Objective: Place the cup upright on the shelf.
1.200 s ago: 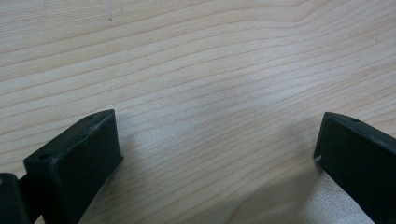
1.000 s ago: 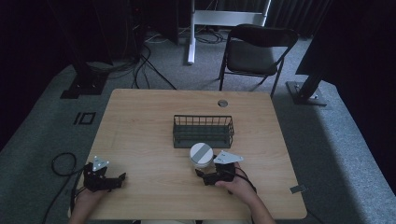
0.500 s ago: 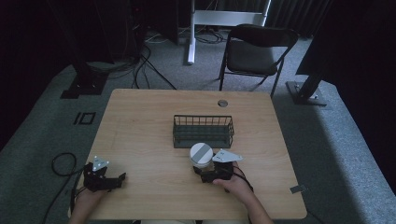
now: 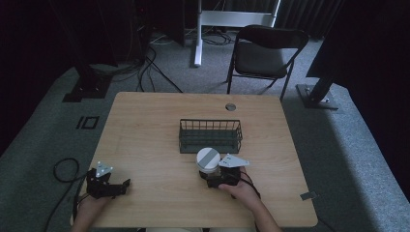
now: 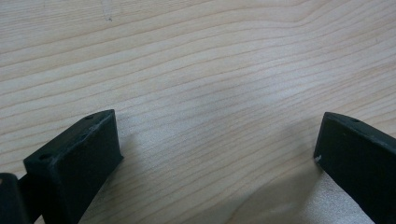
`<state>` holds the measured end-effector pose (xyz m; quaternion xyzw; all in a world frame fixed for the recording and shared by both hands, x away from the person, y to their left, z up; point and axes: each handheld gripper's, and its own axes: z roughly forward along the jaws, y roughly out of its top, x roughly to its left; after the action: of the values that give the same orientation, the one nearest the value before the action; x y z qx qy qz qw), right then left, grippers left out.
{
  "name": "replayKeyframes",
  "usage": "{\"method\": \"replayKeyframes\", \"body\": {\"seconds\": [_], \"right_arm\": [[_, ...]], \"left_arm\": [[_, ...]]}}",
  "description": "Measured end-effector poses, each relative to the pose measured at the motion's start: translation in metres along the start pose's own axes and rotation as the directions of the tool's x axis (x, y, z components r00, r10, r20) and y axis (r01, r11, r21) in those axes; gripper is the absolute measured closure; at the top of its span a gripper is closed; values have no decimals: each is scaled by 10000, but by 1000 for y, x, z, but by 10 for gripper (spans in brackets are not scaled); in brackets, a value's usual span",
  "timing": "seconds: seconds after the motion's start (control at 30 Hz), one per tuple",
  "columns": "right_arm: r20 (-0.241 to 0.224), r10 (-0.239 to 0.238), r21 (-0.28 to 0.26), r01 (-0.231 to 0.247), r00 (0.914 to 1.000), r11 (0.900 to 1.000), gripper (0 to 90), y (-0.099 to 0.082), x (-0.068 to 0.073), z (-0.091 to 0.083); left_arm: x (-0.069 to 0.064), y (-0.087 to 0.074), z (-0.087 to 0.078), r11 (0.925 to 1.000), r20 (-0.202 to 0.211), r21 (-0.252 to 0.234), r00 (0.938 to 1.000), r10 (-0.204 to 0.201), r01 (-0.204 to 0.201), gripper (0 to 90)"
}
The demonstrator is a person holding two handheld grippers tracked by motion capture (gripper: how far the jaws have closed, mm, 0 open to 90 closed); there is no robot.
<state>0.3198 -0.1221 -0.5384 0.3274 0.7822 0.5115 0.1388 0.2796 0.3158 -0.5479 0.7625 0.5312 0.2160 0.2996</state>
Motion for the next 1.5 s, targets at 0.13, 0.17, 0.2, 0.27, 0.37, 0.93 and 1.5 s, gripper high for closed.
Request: {"method": "replayKeyframes", "body": {"seconds": [0.13, 0.17, 0.2, 0.27, 0.37, 0.93, 1.5], "right_arm": [[84, -445, 19, 445, 9990, 9990, 169, 1, 1, -2], [167, -483, 16, 483, 9987, 9988, 177, 2, 2, -2], [167, -483, 16, 483, 9987, 9988, 177, 2, 2, -2], [281, -817, 146, 813, 9963, 9966, 182, 4, 3, -4], [328, -952, 184, 947, 9949, 9953, 183, 4, 5, -4], [194, -997, -232, 1001, 9948, 9947, 183, 27, 11, -13], [362, -1103, -842, 1130, 9932, 9900, 183, 66, 10, -22]], "left_arm": [[0, 0, 0, 10000, 0, -1, 10000, -3, 3, 6], [0, 0, 0, 10000, -1, 1, 10000, -1, 1, 6], [0, 0, 0, 10000, -1, 1, 10000, -1, 1, 6], [0, 0, 0, 10000, -1, 0, 10000, 0, 0, 6], [0, 0, 0, 10000, 0, 1, 10000, -1, 1, 6], [0, 0, 0, 10000, -2, 0, 10000, 0, 0, 6], [0, 0, 0, 10000, -1, 0, 10000, -1, 1, 6]]}}
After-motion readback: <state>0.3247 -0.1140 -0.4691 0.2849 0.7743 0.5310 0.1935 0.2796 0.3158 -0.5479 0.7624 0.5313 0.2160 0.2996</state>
